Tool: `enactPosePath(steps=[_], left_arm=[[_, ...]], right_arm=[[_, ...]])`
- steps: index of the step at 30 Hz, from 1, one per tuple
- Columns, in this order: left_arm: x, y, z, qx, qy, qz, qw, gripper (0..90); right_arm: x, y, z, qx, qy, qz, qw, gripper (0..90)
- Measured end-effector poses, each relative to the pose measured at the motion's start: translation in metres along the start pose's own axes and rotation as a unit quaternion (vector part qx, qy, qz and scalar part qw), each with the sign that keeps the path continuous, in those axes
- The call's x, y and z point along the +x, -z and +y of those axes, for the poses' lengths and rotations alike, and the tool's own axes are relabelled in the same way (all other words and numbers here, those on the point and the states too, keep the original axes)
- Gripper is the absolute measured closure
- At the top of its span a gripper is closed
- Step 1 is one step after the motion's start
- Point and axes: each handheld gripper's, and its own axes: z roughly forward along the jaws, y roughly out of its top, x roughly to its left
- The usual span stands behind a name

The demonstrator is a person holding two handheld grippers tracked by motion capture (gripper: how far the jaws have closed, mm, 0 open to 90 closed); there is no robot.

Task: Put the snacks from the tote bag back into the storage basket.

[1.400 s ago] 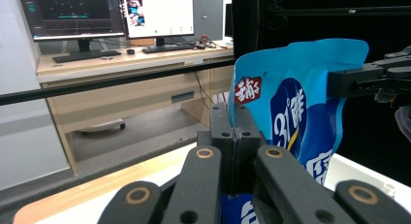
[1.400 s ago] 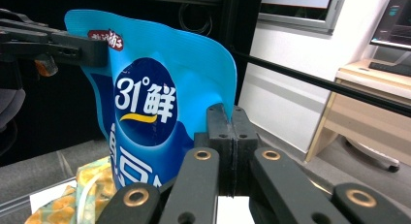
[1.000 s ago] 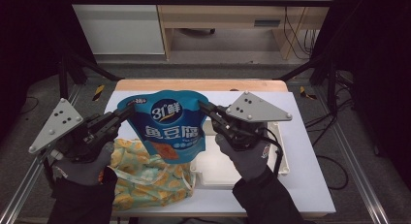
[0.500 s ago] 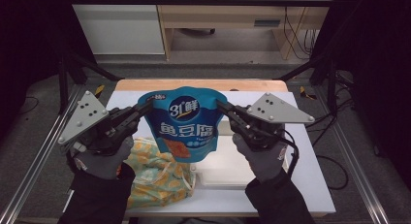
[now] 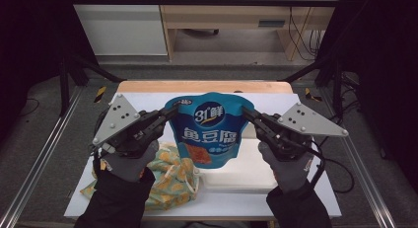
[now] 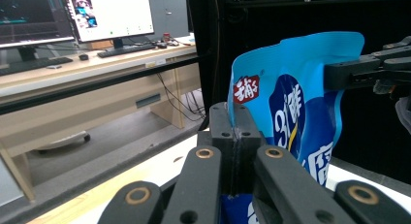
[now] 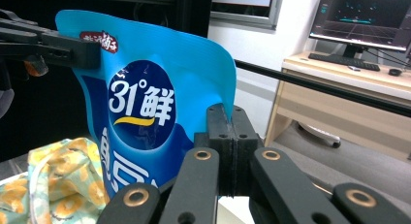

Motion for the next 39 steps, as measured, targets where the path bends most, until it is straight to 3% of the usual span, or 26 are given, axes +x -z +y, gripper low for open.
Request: enactPosePath(steps=[29, 39], left_arm=[[-0.023, -0.040, -0.021, 0.022, 0.004, -0.039, 0.9990, 89.8], [-0.024, -0.048, -0.038, 0.040, 0.007, -0.043, 0.9982, 89.8]], right_arm=[[-0.025, 0.026, -0.038, 0.018, -0.021, -0.030, 0.9992, 90.0], [-0.028, 0.024, -0.057, 0.032, -0.026, -0.033, 0.9986, 90.0]])
